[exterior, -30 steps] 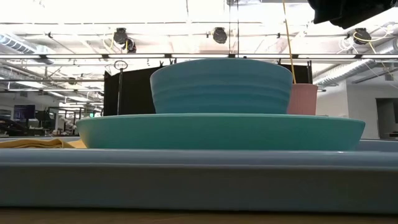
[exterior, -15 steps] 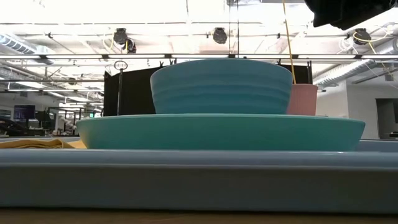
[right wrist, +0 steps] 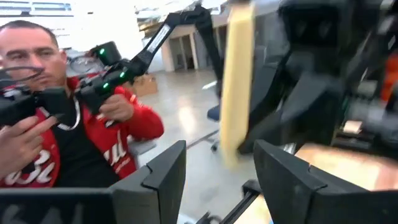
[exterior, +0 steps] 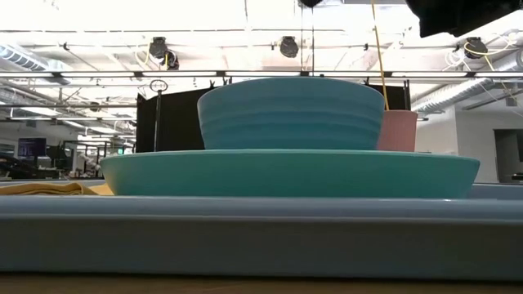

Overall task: Set up tray
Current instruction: Put the yellow knife on top of the yellow napkin

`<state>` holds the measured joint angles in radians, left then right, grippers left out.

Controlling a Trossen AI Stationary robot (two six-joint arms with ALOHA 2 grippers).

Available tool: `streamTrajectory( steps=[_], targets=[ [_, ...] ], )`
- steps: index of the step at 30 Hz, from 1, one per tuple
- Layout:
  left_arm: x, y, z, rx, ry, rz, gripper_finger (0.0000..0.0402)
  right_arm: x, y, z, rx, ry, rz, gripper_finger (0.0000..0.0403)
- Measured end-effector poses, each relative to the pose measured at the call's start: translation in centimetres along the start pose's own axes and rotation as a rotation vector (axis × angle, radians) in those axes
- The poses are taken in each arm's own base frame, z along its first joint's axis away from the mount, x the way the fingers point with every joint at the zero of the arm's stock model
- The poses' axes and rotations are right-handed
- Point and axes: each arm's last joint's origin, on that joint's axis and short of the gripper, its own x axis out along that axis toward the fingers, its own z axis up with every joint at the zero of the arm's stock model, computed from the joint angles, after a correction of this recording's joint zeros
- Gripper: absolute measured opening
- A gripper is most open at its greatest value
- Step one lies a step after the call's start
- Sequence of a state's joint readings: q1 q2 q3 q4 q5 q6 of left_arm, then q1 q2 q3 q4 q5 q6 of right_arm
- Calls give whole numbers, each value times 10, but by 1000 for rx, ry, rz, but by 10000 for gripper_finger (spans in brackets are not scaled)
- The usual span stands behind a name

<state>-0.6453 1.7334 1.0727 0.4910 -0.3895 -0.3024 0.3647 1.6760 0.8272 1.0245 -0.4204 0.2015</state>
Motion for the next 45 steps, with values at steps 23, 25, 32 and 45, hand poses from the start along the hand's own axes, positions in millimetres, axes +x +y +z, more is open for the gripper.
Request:
streamTrajectory(
  steps=[23,25,32,45],
  targets=[
    [-93,-3,-90,-438,-199,252,44,5,12,-12,86,94,23,169],
    [-97,1,-97,-491,-197,273,44,5,12,-11,86,94,23,169],
    [-104,11,-115,-679,-148,273,44,5,11,-12,84,100,22,169],
    [-119,15,-139,-919,-64,274,44,2,6,-14,94,123,2,169]
  ],
)
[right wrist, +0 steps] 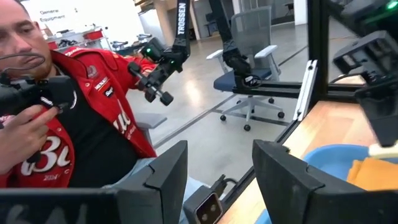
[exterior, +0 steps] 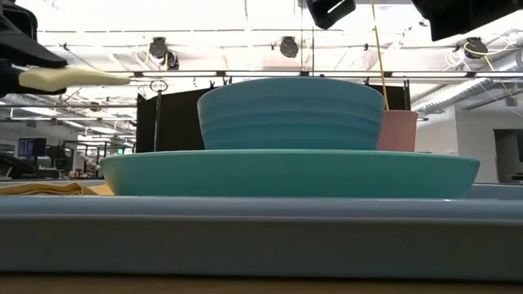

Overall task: Set up tray
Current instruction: Put the yellow knife on top of the yellow napkin

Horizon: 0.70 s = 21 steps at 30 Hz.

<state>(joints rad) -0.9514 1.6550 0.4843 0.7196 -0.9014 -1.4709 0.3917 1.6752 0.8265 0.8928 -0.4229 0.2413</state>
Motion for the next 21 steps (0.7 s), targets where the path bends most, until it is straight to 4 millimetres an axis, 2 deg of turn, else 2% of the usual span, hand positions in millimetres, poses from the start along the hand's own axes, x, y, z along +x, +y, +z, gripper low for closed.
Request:
streamTrajectory(
  steps=[12,17,21],
  targets=[
    [2,8,-1,-172,88,68,44,-10,-21,3,-8,1,-71,169],
    [5,10,1,-181,62,77,44,-10,-23,0,-28,30,-81,169],
    [10,21,-3,-252,56,117,44,-10,-23,1,-44,28,-82,169]
  ],
)
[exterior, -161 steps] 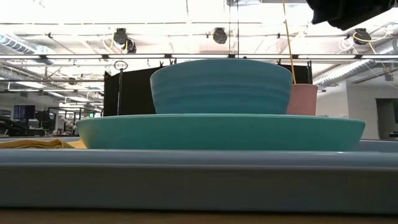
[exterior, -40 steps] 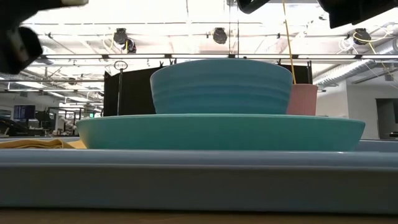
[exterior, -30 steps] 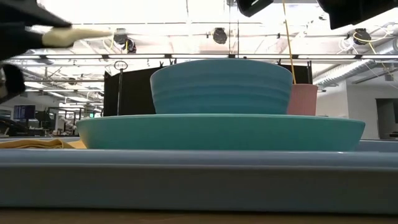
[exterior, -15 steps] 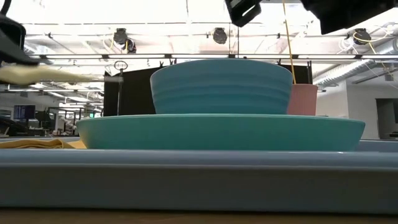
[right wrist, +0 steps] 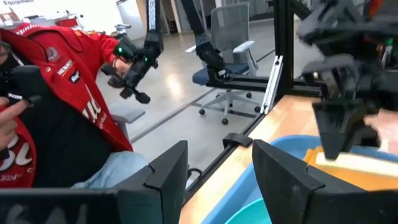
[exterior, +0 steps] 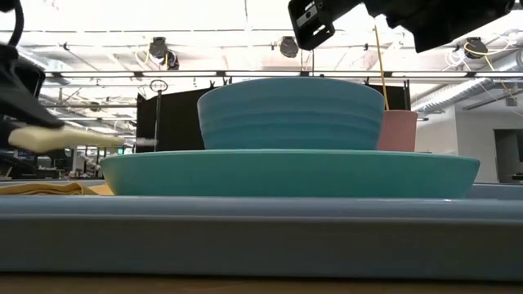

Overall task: Set up tray
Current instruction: Put the yellow knife on top of the yellow napkin

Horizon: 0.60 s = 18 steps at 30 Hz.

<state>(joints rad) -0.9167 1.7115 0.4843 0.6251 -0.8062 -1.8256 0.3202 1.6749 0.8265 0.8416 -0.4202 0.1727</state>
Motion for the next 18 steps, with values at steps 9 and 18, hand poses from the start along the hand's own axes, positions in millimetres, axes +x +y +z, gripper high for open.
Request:
streamTrajectory(
  steps=[9,18],
  targets=[
    [10,-2,0,-63,71,20,43,0,1,0,-1,2,1,169],
    [18,-3,7,-84,119,50,44,0,1,0,-2,-1,0,169]
  ],
)
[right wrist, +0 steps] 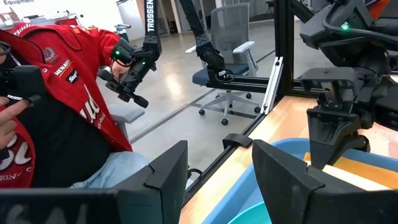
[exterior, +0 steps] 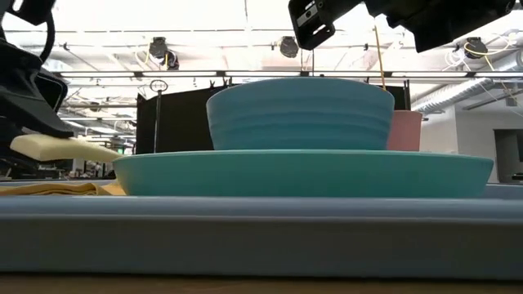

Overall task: Set up tray
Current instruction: Put the yellow knife on top of the yellow napkin

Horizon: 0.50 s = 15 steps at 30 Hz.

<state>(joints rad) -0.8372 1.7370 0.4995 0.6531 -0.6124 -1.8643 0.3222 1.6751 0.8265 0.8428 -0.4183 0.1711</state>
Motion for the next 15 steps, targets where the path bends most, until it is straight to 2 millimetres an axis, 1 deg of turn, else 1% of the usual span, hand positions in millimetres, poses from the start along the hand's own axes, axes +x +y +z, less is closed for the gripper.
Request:
streamTrajectory(
  steps=[4,8,15],
  targets=[
    [3,-1,4,-39,20,11,43,0,0,0,1,1,-1,169],
    [8,-2,9,-63,82,45,44,0,0,0,1,1,-1,169],
    [12,-4,15,-96,89,40,44,0,0,0,1,2,-1,169]
  ],
)
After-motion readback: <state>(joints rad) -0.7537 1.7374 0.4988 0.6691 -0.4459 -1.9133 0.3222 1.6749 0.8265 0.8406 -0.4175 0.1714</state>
